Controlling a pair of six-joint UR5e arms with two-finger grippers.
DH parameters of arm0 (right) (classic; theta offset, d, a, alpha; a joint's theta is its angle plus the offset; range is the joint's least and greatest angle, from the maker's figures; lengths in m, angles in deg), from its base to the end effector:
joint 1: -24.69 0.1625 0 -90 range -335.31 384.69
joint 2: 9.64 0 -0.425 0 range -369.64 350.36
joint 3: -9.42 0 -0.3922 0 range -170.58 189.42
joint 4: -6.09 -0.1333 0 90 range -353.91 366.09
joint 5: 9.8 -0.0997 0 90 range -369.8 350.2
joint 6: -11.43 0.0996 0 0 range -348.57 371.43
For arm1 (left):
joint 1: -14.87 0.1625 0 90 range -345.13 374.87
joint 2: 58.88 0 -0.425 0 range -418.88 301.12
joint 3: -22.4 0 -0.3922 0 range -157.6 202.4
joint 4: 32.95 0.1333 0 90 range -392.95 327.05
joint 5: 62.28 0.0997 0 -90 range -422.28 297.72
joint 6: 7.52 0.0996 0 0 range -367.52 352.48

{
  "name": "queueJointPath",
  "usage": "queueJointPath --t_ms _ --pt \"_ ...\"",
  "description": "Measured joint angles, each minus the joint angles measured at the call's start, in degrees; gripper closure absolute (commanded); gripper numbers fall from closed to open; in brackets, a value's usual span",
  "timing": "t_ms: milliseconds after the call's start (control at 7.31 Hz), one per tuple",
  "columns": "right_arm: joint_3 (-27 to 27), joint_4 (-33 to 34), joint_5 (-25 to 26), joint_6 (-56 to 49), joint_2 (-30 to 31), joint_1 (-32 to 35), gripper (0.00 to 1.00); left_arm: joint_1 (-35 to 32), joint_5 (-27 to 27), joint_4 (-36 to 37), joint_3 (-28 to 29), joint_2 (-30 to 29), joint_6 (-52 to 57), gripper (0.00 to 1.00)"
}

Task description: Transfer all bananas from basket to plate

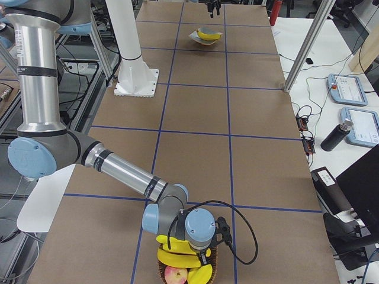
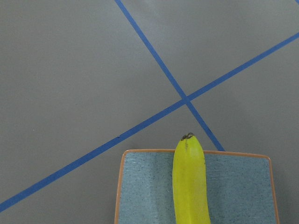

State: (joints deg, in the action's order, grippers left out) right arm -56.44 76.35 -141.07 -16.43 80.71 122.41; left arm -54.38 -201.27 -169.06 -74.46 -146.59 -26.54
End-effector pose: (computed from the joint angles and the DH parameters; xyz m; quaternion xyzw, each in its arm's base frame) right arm 0.1271 -0.4343 0.8329 0.0707 -0.3471 -0.1491 0.9232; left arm 0.1184 -0.4767 0.5202 0.2388 0.4849 0.1898 0.8197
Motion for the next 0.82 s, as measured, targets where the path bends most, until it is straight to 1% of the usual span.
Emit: queueJointPath --t_ms 137,274,410,684,821 --pt "0.0 0.0 0.7 0.0 0.2 -0.1 0.33 0.0 0.0 0.0 0.0 0.0 0.0 0.00" --pt "0.0 0.0 1.2 0.0 0.3 -0.1 0.52 0.0 0.0 0.0 0.0 0.0 0.0 0.00" --pt "0.0 0.0 1.5 0.1 0.4 -0.3 0.66 0.0 0.0 0.0 0.0 0.0 0.0 0.00" --pt "0.0 0.0 1.5 0.4 0.4 -1.2 0.65 0.0 0.0 0.0 0.0 0.0 0.2 0.00" --pt "0.0 0.0 1.5 0.4 0.4 -1.7 0.69 0.0 0.0 0.0 0.0 0.1 0.5 0.00"
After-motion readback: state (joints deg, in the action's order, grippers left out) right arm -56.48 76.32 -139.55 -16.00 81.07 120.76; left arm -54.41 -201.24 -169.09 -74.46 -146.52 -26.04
